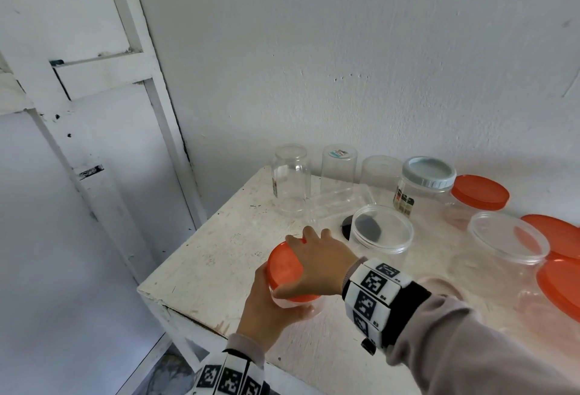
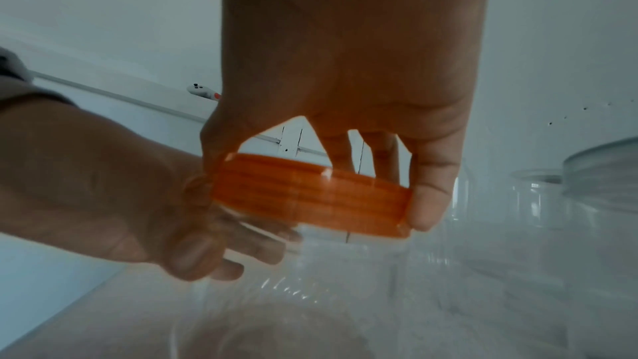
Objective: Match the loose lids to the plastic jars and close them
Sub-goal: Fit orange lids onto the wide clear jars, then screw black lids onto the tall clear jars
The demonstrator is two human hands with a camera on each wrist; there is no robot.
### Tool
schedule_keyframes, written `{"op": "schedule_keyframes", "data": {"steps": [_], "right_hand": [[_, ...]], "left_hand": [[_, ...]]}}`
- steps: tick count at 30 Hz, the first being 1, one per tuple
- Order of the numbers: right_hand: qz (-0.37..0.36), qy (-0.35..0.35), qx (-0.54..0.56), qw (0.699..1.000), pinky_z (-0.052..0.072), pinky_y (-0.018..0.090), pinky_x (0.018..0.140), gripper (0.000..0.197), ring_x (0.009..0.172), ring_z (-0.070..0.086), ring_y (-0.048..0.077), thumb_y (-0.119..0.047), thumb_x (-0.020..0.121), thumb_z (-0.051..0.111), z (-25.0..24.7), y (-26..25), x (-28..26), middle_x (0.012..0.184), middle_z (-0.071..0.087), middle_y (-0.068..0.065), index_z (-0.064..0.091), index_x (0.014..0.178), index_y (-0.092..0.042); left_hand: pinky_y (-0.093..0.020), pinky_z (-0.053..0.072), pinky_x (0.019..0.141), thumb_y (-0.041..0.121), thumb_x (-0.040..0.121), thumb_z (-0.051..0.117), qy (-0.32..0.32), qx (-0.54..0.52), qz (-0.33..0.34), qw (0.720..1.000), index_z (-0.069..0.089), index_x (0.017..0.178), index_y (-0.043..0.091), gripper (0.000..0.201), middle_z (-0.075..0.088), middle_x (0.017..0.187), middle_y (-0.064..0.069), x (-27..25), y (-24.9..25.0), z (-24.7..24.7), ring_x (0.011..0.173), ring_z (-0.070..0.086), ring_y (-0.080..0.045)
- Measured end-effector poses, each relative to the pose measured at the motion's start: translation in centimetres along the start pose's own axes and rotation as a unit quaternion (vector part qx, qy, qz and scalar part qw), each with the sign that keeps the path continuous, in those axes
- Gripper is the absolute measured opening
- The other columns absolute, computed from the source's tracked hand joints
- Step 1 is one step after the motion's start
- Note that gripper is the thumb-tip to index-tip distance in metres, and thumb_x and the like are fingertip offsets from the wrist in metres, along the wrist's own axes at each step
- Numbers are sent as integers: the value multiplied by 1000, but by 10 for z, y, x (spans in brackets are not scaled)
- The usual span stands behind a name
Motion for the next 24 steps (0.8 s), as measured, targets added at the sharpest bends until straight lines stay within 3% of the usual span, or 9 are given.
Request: {"op": "schedule_keyframes", "data": {"steps": [8,11,16,20,24], "right_hand": [[28,56,2,998,42,37,84,92,119,35,31,-74,71,56,4,1,-1,136,35,5,30,142,-21],[35,68,-3,997,42,36,84,93,119,35,31,-75,71,54,7,2,0,137,35,7,29,142,-21],[30,71,0,997,42,39,89,96,122,32,32,-78,71,52,10,4,2,139,33,8,26,144,-20],[8,51,41,998,39,42,97,99,126,28,29,-81,69,53,14,8,4,140,30,3,25,146,-24],[12,38,143,989,34,45,104,78,129,31,27,-74,84,40,11,20,12,143,34,2,30,146,-26]], "left_hand": [[-30,44,95,16,61,87,9,4,-3,1000,26,139,19,100,47,132,-2,1,-3,-1,113,48,-19],[-32,44,96,17,60,88,11,-6,-6,1000,26,139,21,101,48,130,0,2,-6,0,112,48,-19],[-28,44,90,17,59,89,15,-15,-3,1000,28,138,23,100,50,126,2,3,-9,0,108,49,-17],[-34,45,97,21,61,88,3,3,5,1000,26,139,22,100,45,127,3,4,-7,1,112,47,-18],[-39,42,104,19,59,89,-2,10,17,1000,26,140,21,103,43,132,3,7,-7,-5,121,46,-21]]}}
Point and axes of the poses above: each hand's wrist, its own x-axis towards the middle knuckle, its own z-axis out of the palm, y = z × x, the point moved 10 cm from there along x, towards the middle knuckle
